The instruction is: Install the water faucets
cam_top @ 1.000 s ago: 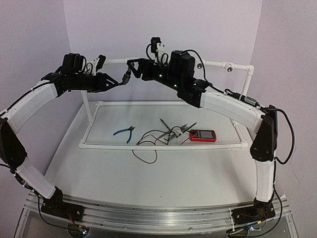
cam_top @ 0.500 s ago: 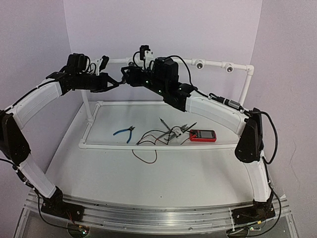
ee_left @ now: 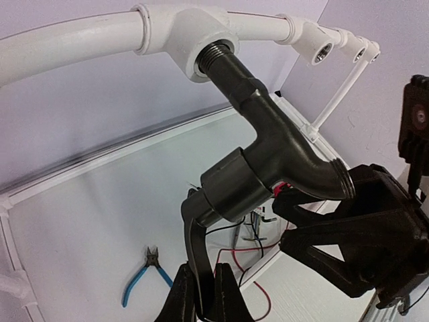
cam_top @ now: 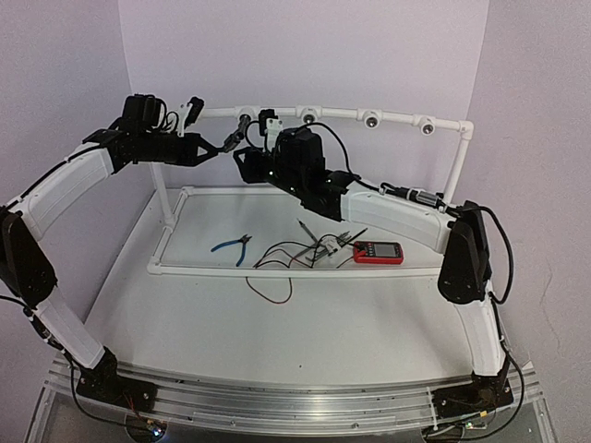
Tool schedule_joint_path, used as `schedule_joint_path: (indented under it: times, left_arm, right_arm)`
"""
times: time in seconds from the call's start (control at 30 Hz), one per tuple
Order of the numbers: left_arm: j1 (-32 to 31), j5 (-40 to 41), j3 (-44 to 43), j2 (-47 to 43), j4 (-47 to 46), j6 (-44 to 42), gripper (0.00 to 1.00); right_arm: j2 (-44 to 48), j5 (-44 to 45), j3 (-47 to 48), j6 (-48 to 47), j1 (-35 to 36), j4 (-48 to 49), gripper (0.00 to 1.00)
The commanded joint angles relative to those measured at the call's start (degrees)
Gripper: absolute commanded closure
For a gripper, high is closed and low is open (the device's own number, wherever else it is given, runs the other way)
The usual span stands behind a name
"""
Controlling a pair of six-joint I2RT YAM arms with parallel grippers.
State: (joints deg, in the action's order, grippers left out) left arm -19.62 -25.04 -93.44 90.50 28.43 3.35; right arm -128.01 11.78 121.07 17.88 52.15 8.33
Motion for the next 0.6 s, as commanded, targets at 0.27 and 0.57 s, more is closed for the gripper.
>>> schedule_joint_path:
  times: [0.27,0.57]
  left_arm:
    - [-2.8,5.3,-3.3,-4.3,-7.0,-34.8,1.0]
    - [-5.2,10.2,-1.3,-5.8,-14.2,-53.4,1.0]
  right_arm:
    - [3.6,0.6,-2.7,1.4,-0.6,-0.1,0.61]
    - [6.3,-5.4,-2.6,2.3,-0.7,0.6,0.44]
